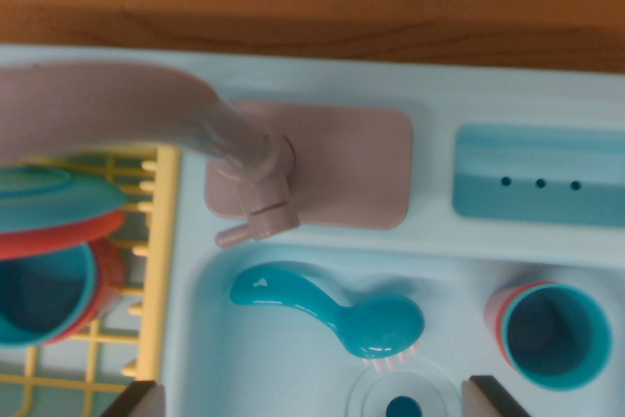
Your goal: Pick detergent from the sink
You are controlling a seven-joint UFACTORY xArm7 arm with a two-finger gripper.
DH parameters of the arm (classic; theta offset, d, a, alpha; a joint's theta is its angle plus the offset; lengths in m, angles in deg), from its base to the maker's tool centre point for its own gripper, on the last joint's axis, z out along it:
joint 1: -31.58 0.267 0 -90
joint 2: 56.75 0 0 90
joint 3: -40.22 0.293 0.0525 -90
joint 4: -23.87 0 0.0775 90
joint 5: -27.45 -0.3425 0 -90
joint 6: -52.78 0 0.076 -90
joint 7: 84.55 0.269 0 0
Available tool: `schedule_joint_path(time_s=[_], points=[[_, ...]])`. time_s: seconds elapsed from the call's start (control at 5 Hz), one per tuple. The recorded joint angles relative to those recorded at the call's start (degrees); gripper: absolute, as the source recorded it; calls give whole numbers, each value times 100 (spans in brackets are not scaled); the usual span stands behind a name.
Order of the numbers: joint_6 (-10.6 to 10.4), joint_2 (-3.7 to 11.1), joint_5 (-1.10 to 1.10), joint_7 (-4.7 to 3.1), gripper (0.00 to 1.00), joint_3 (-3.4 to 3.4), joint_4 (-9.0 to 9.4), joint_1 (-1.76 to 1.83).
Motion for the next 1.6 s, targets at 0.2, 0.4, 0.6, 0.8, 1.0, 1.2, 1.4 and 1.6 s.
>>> schedule_joint_path(time_s=[0.2,0.4,0.6,0.8,1.0,1.2,1.4,1.6], points=[[-268,-15,-49,-141,0,-25,270,-2],[-268,-15,-49,-141,0,-25,270,-2],[-532,-30,-98,-279,0,-49,536,-4],[-532,-30,-98,-279,0,-49,536,-4],[-791,-44,-145,-415,0,-73,797,-6],[-791,-44,-145,-415,0,-73,797,-6],[-1032,-58,-190,-542,0,-95,1040,-7],[-1032,-58,-190,-542,0,-95,1040,-7]])
